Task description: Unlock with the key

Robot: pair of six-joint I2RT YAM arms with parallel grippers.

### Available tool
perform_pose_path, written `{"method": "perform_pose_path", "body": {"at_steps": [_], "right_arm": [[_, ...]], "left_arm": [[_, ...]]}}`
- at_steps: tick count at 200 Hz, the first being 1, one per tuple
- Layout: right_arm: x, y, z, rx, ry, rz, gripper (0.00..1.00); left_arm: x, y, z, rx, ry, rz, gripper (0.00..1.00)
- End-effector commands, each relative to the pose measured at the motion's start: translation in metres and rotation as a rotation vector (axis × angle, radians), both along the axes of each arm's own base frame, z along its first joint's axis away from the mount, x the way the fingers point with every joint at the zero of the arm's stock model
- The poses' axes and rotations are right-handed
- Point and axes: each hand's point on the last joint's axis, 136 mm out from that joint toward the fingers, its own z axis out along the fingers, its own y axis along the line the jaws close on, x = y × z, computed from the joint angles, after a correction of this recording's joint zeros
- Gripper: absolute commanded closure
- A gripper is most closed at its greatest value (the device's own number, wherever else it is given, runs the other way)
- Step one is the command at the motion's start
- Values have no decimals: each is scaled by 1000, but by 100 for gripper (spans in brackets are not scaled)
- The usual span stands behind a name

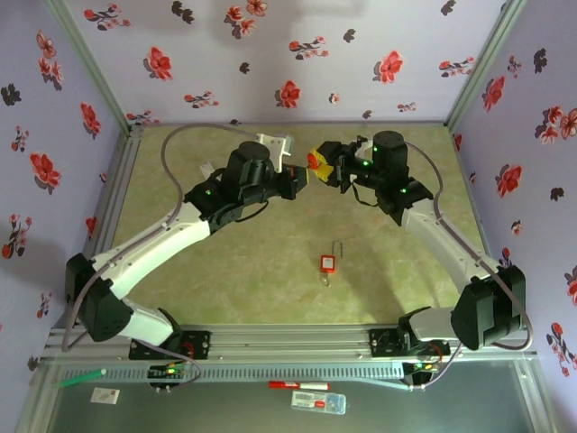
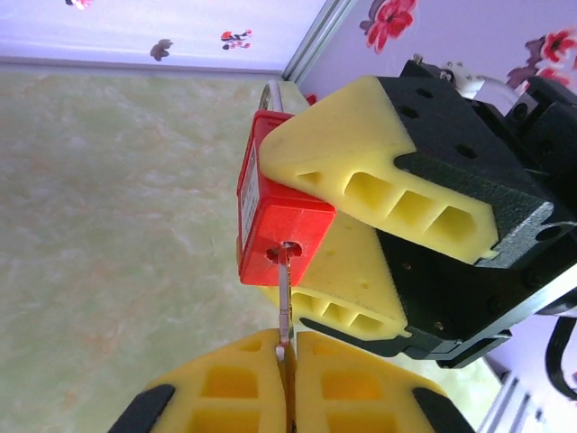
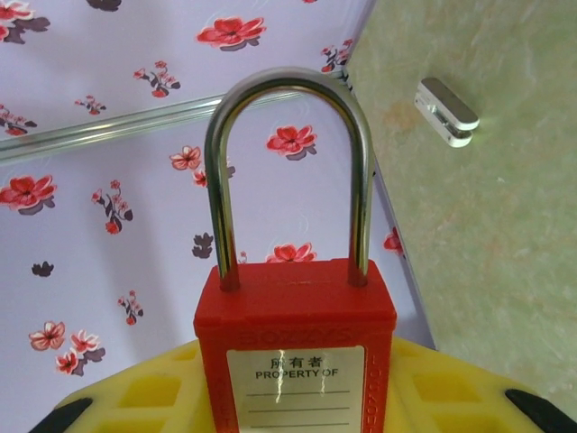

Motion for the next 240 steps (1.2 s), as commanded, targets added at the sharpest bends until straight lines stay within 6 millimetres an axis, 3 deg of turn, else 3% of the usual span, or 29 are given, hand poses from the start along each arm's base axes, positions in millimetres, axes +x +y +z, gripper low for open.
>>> {"method": "perform_pose_path", "body": {"at_steps": [1,72,139,187,207,240], "right_arm": [[-44,29,0,27,21,201,100],[-45,26,3,41,30,178,100],[-46,27,12,63,44,101,100],[-65,41,21,13,8,138,100],[-73,44,16,-17,18,146,100],[-67,43,9,0,33,111,100]], "left_arm": [[-27,-34,64,-64,-196,-159,100],[-30,-53,74,96,-302,-137,100],[-38,-59,88,-68,-325,-144,100],[-33,-53,90,-127,-308,-101,100],[-27,-50,91,-138,-300,-73,100],[-25,-47,86,-143,-321,-19,100]]}}
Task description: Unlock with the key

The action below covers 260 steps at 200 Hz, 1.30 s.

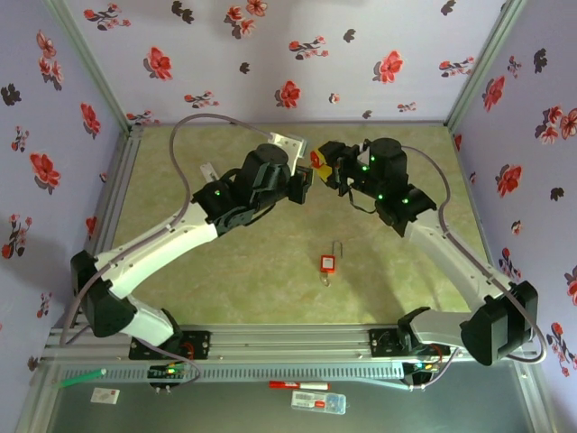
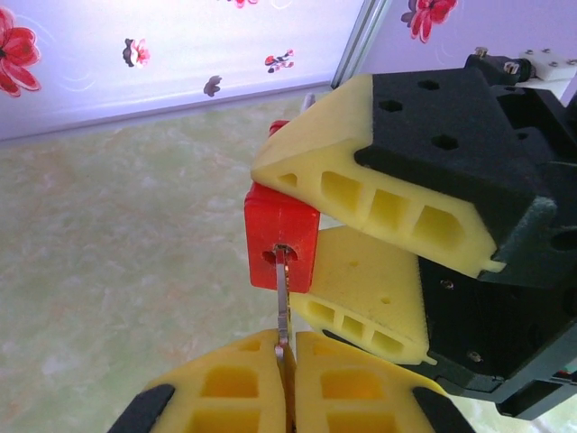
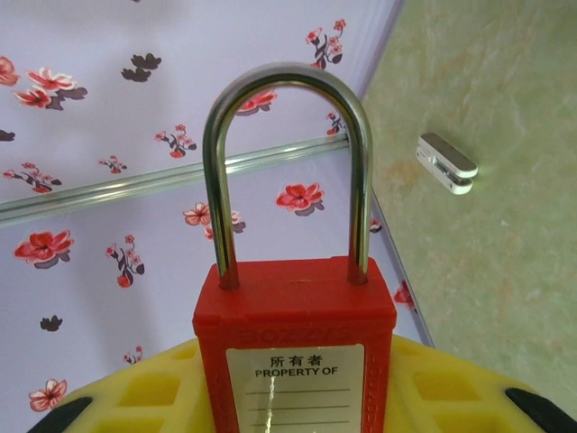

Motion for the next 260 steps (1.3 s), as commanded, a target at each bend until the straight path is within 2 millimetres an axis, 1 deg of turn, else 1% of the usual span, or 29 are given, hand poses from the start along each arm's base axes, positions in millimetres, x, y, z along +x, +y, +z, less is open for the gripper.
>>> {"method": "perform_pose_path", "body": {"at_steps": [1,17,49,61,73,91,119,141,168,186,227,247,260], "right_arm": [[-60,50,-4,30,47,301,100],[-60,51,-1,31,33,298,100],[-60,44,-10,-25,35,279,100],[-56,41,-14,-28,40,265,100],[-52,39,-14,-21,36,249,100],[-44,34,-14,-17,30,241,100],[-36,28,-9,-19,2,243,100],[-35,30,-3,-10,-26,286,100],[-34,30,-9,-35,-24,305,100],[-30,27,-12,-36,-15,295,100],[-23,21,-13,-41,-2,281,100],[-20,18,-19,-59,11,263,100],[-19,17,-21,-62,16,260,100]], "left_arm": [[-20,-40,74,-293,-168,-120,100],[-20,-40,71,-302,-155,-115,100],[-19,-34,69,-302,-135,-99,100],[-19,-33,68,-289,-120,-99,100],[-21,-33,65,-286,-105,-100,100],[-21,-30,55,-270,-68,-89,100],[-21,-17,45,-301,-18,-46,100],[-19,-5,46,-386,30,-27,100],[-21,7,49,-433,61,-17,100],[-22,14,48,-424,73,-3,100],[-20,36,32,-364,99,92,100],[-18,46,25,-327,95,146,100],[-19,49,23,-303,89,159,100]]}}
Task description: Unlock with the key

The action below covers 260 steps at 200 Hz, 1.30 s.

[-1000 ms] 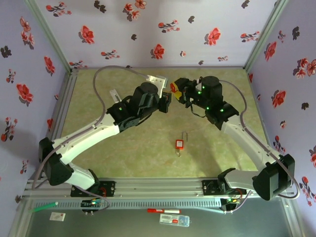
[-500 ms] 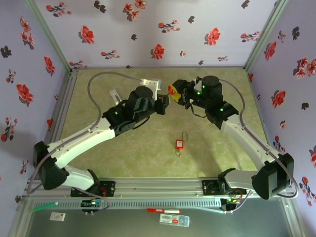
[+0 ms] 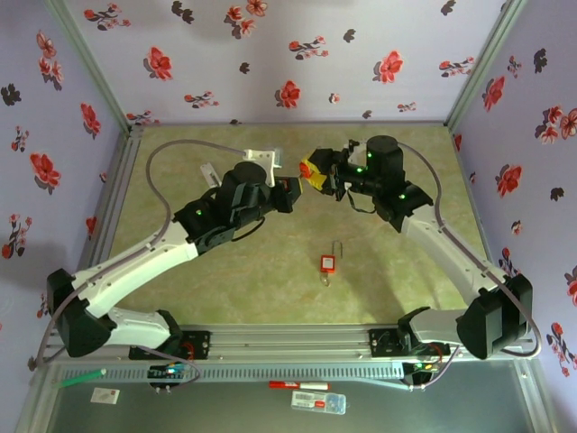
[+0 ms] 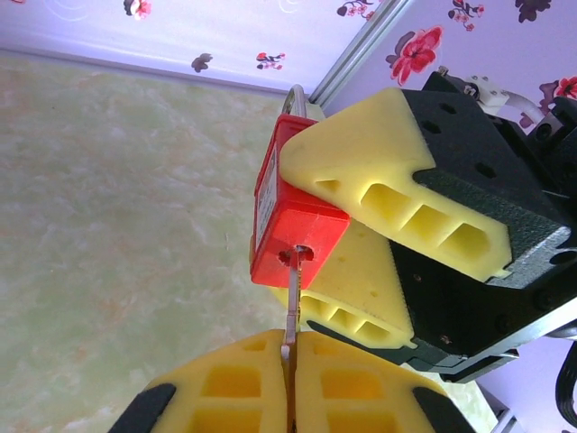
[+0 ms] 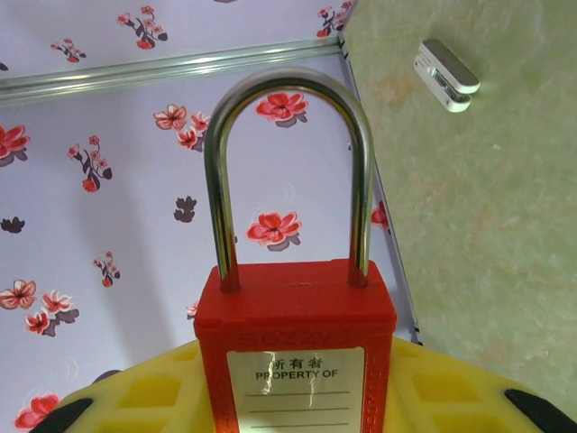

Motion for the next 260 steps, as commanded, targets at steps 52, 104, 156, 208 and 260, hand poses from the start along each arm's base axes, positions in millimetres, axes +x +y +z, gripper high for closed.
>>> {"method": "perform_pose_path", "body": {"at_steps": [52,104,156,208,260], "right_arm": [[11,-3,-20,-52,46,-15,100],[20,-2,-15,-43,29,-29,100],[21,3,-13,-29,28,-10,100],[21,4,-14,-27,33,-3,100],[19,4,-13,-30,29,2,100]], "left_arm": [[-5,15,28,-16,-62,101,100],[-8,9,16,-23,-13,119,100],[-2,-2,5,18,9,114,100],[0,-10,-9,70,33,95,100],[0,-5,-22,154,37,99,100]]}}
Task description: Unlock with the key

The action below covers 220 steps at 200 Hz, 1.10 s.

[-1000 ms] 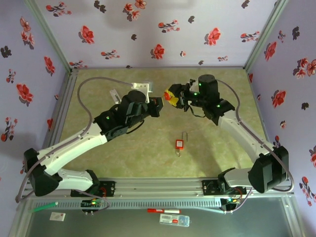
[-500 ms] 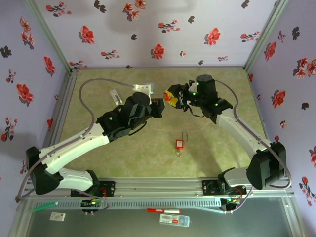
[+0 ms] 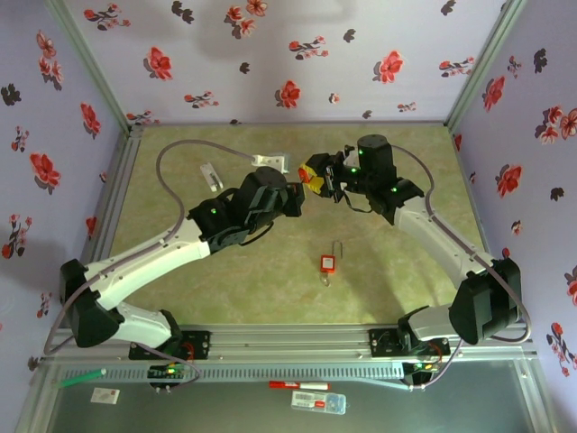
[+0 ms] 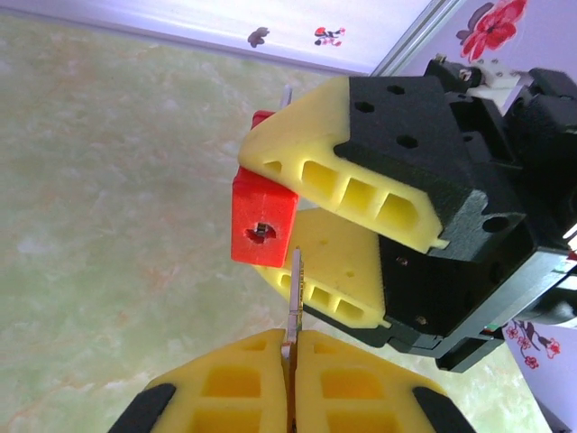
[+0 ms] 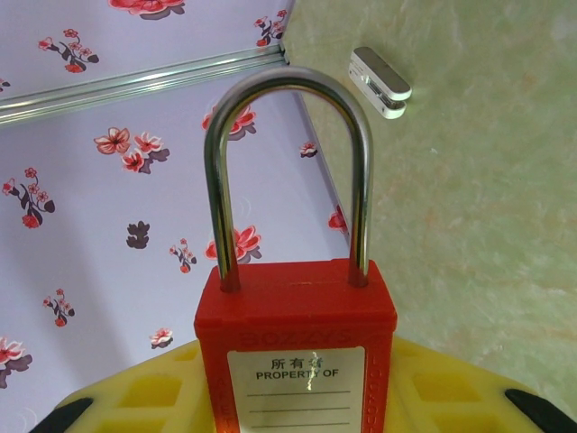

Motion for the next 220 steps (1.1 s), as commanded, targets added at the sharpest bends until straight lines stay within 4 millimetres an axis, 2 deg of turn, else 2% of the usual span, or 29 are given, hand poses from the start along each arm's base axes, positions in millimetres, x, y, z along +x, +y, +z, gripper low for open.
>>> {"method": "perform_pose_path", "body": {"at_steps": [1,101,220], "right_arm": [[4,2,25,36,-76,15,100],[1,3,26,43,-75,29,100],[-4,0,26,25,-79,25,100]], "left_arm": [[1,2,4,42,-21,9,100],[12,1,4,122,-59,2,100],[9,13,1,214,-126,-48,100]]}}
